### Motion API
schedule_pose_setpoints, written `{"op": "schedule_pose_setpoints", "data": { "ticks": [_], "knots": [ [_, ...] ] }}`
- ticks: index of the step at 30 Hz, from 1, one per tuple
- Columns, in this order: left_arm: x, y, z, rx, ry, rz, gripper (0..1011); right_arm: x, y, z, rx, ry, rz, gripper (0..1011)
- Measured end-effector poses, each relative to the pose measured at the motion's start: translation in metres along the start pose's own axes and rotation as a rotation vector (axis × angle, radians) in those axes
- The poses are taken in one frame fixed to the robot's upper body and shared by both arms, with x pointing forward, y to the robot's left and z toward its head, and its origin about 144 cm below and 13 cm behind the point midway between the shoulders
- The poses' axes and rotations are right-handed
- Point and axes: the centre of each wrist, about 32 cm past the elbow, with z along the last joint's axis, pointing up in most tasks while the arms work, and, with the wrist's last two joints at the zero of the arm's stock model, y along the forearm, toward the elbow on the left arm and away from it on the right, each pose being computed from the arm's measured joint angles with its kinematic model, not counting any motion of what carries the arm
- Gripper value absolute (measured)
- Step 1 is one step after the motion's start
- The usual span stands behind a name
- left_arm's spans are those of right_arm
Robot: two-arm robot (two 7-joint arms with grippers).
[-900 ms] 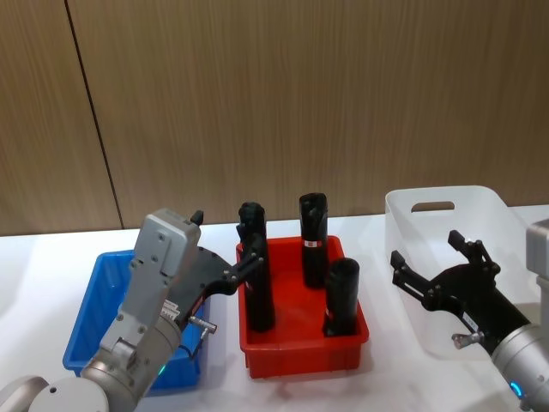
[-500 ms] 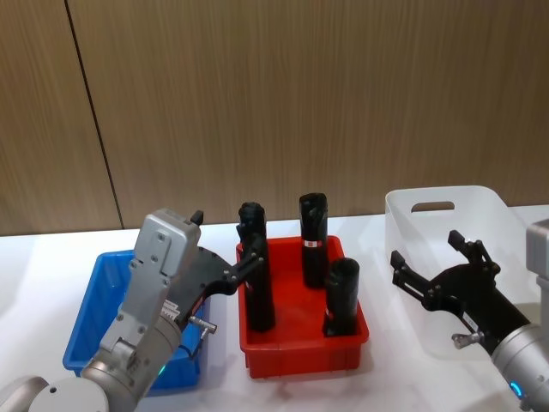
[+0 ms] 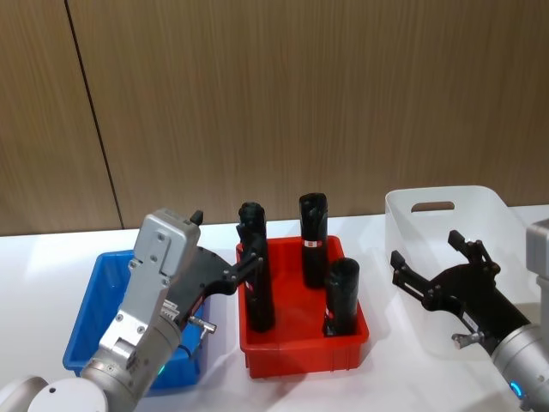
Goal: Pick the cotton swabs from the blue box and place them into the white box.
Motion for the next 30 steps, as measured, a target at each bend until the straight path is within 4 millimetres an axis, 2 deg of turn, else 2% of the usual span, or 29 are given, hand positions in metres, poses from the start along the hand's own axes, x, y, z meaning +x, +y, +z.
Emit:
{"op": "schedule_pose_setpoints", "data": {
  "ticks": [10, 30],
  "knots": [
    [0.009, 0.003, -0.003, 0.025, 0.001, 0.013, 1004, 0.000, 0.000, 0.000, 0.000, 0.000, 0.000, 1002],
    [0.054, 0.025, -0.021, 0.230, 0.131, 0.143, 1004, 0.000, 0.000, 0.000, 0.000, 0.000, 0.000, 1002]
  ]
}}
